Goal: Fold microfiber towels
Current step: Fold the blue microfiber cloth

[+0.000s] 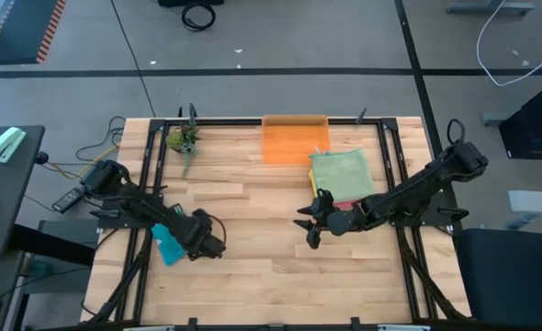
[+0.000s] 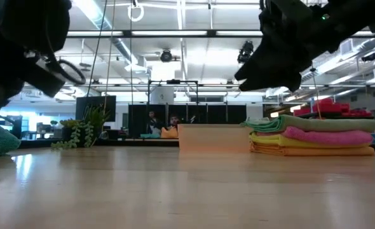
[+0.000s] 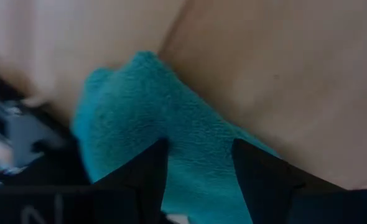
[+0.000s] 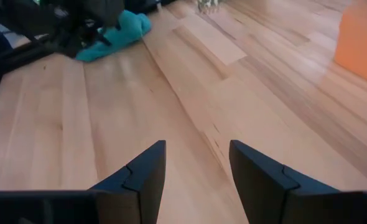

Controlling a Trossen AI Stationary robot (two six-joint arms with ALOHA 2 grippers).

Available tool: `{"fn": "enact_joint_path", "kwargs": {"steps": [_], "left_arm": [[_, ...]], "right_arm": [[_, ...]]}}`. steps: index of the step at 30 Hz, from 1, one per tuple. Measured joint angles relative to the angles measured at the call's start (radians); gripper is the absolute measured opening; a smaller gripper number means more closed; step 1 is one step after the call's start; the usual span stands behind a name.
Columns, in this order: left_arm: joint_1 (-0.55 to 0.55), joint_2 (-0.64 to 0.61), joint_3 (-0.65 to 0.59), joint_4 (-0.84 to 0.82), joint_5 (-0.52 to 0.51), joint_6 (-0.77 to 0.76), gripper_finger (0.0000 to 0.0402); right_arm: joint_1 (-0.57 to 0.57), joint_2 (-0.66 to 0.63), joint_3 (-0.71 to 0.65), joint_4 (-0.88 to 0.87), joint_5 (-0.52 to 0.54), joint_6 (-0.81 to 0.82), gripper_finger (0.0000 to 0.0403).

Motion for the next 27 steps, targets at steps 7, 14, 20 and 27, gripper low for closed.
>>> {"fn": "enact_joint_path", "kwargs": {"steps": [7, 14, 20, 27], "left_arm": [[-0.002, -0.005, -0.098, 0.178, 0.035, -0.007, 0.0165], [-0.02, -0.014, -0.057, 0.149, -0.045, 0.016, 0.0028], [-0.029, -0.04, 0.08, 0.052, -0.185, 0.061, 0.0029], [-0.027, -0.053, 0.263, 0.197, -0.458, 0.276, 0.0009]], "right_arm": [[0.0, 0.029, 0.054, 0.009, -0.012, -0.019, 0.0183], [0.0, 0.037, 0.072, 0.008, -0.019, -0.031, 0.0183], [0.0, 0.034, 0.072, 0.001, -0.019, -0.027, 0.0183], [0.002, 0.033, 0.072, -0.014, -0.019, -0.026, 0.0183]]}}
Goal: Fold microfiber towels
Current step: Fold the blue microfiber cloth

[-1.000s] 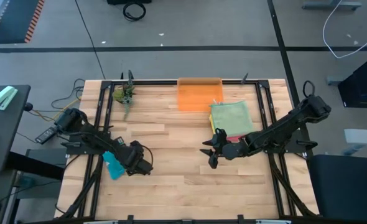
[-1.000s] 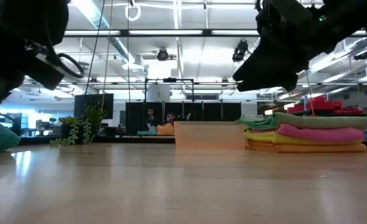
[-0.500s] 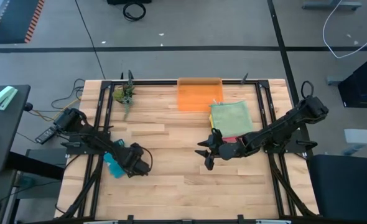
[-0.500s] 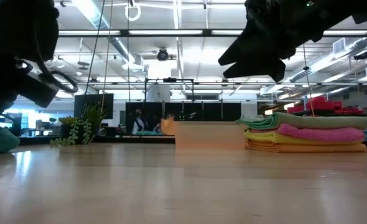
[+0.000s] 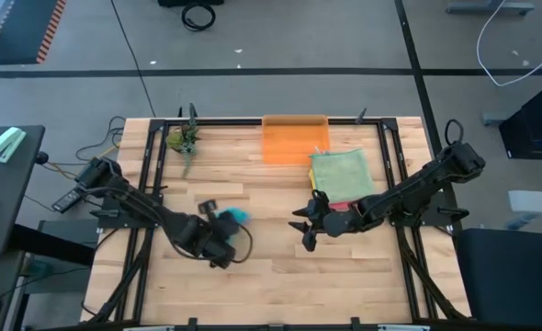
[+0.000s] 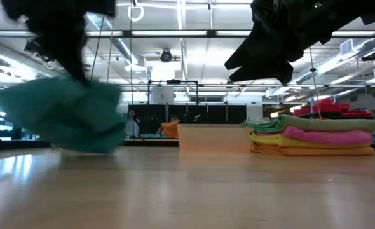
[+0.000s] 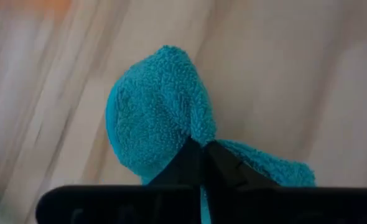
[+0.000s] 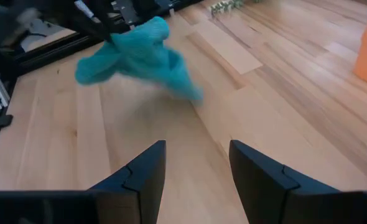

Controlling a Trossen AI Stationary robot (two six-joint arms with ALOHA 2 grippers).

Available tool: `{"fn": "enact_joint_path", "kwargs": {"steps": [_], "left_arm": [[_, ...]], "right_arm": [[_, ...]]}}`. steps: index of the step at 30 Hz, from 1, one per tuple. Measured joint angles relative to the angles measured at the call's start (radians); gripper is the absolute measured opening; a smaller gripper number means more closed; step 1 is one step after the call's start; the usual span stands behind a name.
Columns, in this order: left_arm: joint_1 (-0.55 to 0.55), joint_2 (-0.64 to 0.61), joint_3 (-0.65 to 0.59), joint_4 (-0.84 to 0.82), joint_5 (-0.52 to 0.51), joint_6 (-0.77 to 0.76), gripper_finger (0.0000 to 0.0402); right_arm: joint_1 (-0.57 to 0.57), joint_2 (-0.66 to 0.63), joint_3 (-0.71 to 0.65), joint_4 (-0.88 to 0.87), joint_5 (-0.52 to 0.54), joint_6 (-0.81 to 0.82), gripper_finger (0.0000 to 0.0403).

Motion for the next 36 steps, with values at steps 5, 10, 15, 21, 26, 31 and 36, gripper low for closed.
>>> {"fn": "enact_joint_path", "kwargs": {"steps": [5, 10, 15, 21, 26, 31, 36], "left_arm": [[-0.033, 0.002, -0.05, 0.431, -0.036, 0.3, 0.0019], [-0.054, 0.005, -0.201, 0.77, -0.004, 0.394, 0.0017], [-0.059, 0.005, -0.232, 0.792, -0.001, 0.418, 0.0065], [-0.045, 0.003, -0.121, 0.581, -0.004, 0.415, 0.0166], [-0.038, 0.001, -0.063, 0.451, -0.001, 0.368, 0.0221], [-0.117, 0.009, -0.096, 0.464, 0.039, 0.384, 0.0227], [-0.137, 0.009, -0.144, 0.458, 0.015, 0.352, 0.0208]], "right_arm": [[0.017, 0.004, 0.0, -0.007, 0.001, 0.021, 0.0183], [0.059, 0.036, 0.0, -0.005, 0.001, 0.016, 0.0183], [0.078, 0.1, 0.0, 0.029, 0.001, 0.046, 0.0183], [0.094, 0.196, 0.0, 0.157, -0.039, 0.037, 0.0183], [0.13, 0.287, 0.0, 0.255, -0.072, -0.078, 0.0183], [0.159, 0.359, 0.06, 0.293, -0.075, -0.228, 0.0183], [0.161, 0.463, 0.19, 0.248, -0.082, -0.402, 0.0183]]}}
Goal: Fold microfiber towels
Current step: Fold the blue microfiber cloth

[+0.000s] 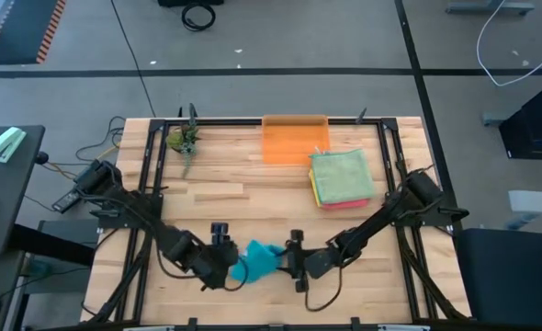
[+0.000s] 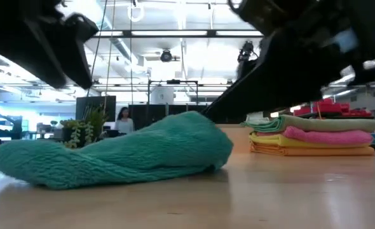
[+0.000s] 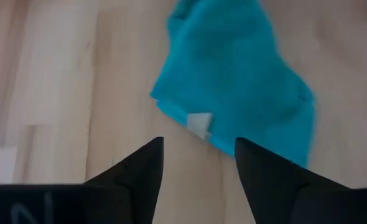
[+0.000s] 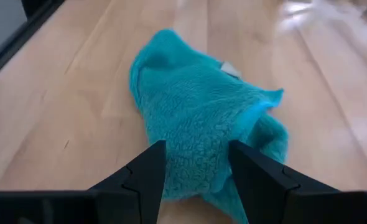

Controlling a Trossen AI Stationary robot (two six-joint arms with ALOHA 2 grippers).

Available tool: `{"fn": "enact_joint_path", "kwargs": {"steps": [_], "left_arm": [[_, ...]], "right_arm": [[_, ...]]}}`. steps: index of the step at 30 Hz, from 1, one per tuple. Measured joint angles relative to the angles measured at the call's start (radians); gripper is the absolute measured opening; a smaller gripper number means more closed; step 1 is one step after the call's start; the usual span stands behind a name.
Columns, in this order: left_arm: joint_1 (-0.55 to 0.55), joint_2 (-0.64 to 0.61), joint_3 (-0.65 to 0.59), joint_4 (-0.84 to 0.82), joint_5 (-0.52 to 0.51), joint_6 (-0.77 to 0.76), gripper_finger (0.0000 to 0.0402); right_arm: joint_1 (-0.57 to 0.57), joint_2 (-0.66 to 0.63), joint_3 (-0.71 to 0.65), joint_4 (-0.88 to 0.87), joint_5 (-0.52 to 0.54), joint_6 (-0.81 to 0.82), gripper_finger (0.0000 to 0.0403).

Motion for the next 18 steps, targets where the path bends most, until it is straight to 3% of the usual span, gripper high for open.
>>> {"fn": "enact_joint_path", "kwargs": {"steps": [4, 8, 11, 16, 18], "left_arm": [[0.045, 0.0, -0.037, 0.053, 0.012, -0.087, 0.0195], [0.132, 0.0, -0.118, 0.225, 0.101, -0.125, 0.0193], [0.202, 0.0, -0.19, 0.355, 0.185, -0.094, 0.0196], [0.262, 0.0, -0.242, 0.439, 0.228, -0.019, 0.0193], [0.282, 0.016, -0.257, 0.495, 0.302, -0.001, 0.019]], "right_arm": [[-0.006, 0.034, 0.1, -0.096, -0.003, -0.034, 0.0183], [-0.005, 0.018, 0.161, -0.196, -0.003, -0.016, 0.0183], [0.001, -0.002, 0.175, -0.213, -0.007, -0.011, 0.0183], [0.002, -0.008, 0.175, -0.229, -0.012, 0.007, 0.0183], [0.001, -0.008, 0.175, -0.243, -0.012, 0.01, 0.0183]]}}
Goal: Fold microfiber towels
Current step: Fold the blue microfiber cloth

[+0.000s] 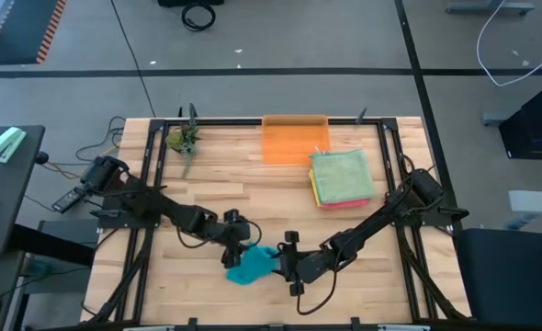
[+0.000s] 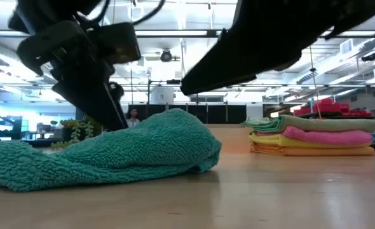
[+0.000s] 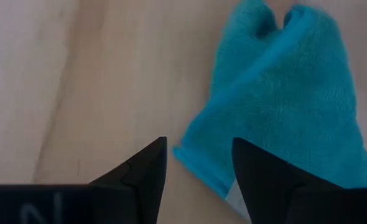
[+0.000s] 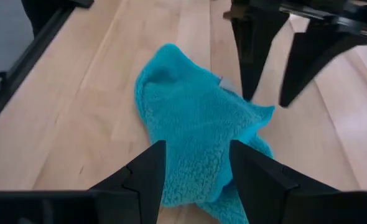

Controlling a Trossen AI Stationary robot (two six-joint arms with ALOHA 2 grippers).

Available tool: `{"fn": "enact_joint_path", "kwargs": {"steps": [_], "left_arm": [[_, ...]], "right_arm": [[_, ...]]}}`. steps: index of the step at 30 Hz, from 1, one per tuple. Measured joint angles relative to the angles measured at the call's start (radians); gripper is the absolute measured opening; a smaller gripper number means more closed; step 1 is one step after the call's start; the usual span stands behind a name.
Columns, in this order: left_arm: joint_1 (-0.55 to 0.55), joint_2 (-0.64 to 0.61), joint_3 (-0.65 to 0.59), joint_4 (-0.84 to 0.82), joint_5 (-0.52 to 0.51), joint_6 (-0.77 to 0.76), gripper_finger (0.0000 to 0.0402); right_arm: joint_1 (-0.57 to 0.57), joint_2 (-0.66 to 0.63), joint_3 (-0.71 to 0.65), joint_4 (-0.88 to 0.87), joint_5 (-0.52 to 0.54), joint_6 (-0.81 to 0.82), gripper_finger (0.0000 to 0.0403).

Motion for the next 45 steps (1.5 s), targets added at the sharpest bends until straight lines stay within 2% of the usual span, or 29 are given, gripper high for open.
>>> {"fn": "enact_joint_path", "kwargs": {"steps": [2, 19, 27, 33, 37, 40, 45], "left_arm": [[0.011, 0.005, -0.02, 0.03, 0.043, 0.012, 0.0186], [0.018, 0.065, -0.03, 0.121, 0.076, 0.032, 0.0139], [0.027, 0.065, -0.03, 0.137, 0.076, 0.048, 0.0092], [0.029, 0.065, -0.03, 0.147, 0.074, 0.072, 0.0013], [0.029, 0.064, -0.029, 0.156, 0.043, 0.078, 0.0009], [0.029, 0.031, -0.029, 0.146, 0.041, 0.08, 0.0005], [0.016, -0.129, -0.028, 0.076, 0.04, 0.111, 0.0004]], "right_arm": [[0.0, 0.0, 0.0, -0.01, -0.001, -0.001, 0.0183], [-0.007, 0.0, 0.0, -0.034, -0.003, -0.003, 0.0183], [-0.008, 0.0, 0.0, -0.039, -0.002, 0.0, 0.0183], [-0.007, 0.0, 0.0, -0.039, -0.002, 0.004, 0.0183], [-0.007, 0.0, 0.0, -0.042, -0.002, 0.016, 0.0183], [0.0, -0.013, -0.002, -0.075, -0.002, 0.016, 0.0183], [0.009, -0.09, -0.002, -0.176, -0.002, 0.052, 0.0183]]}}
